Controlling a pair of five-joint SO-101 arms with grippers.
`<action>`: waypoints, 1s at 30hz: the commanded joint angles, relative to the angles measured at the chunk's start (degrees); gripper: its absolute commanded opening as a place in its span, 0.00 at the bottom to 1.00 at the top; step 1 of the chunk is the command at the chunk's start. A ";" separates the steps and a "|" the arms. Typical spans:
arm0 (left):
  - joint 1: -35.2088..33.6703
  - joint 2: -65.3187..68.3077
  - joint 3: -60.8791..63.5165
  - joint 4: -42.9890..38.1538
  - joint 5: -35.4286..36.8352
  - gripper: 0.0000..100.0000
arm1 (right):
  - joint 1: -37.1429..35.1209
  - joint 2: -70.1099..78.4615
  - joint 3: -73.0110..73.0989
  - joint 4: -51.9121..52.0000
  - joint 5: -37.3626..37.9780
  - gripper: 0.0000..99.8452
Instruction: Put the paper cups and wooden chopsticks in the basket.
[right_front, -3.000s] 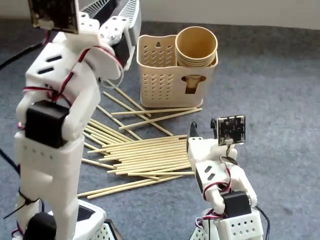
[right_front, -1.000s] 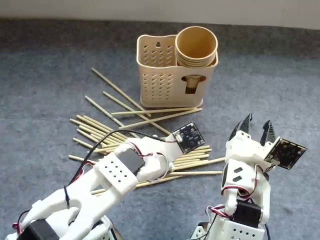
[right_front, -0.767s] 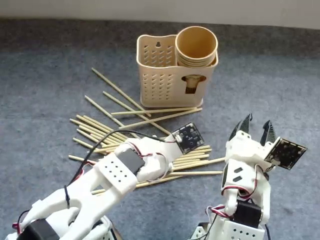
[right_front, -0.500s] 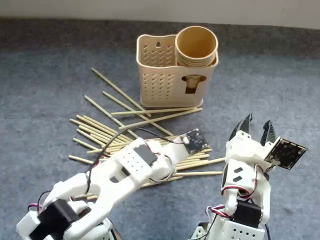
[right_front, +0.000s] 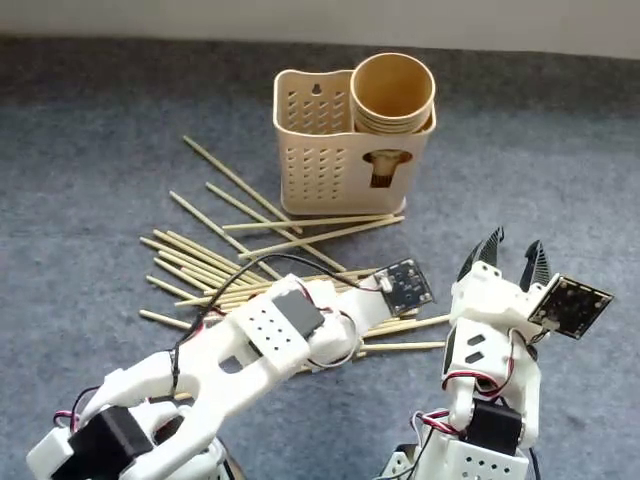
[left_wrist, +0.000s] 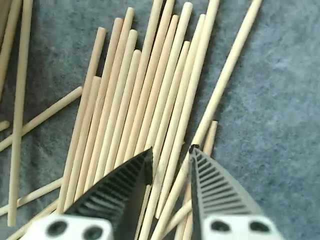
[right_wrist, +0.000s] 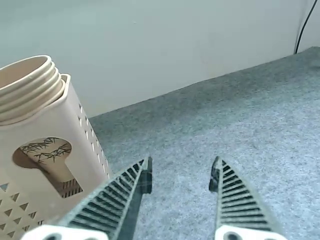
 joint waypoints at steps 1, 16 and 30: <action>2.95 -0.92 -0.22 0.35 0.18 0.13 | -1.01 -0.75 -0.92 -1.36 -0.35 0.20; 0.04 11.91 -7.16 -0.35 0.18 0.06 | -1.10 -0.75 -0.92 -1.36 -0.18 0.20; 1.63 11.82 -11.56 7.30 0.18 0.01 | -1.01 -0.75 -0.92 -1.36 0.00 0.20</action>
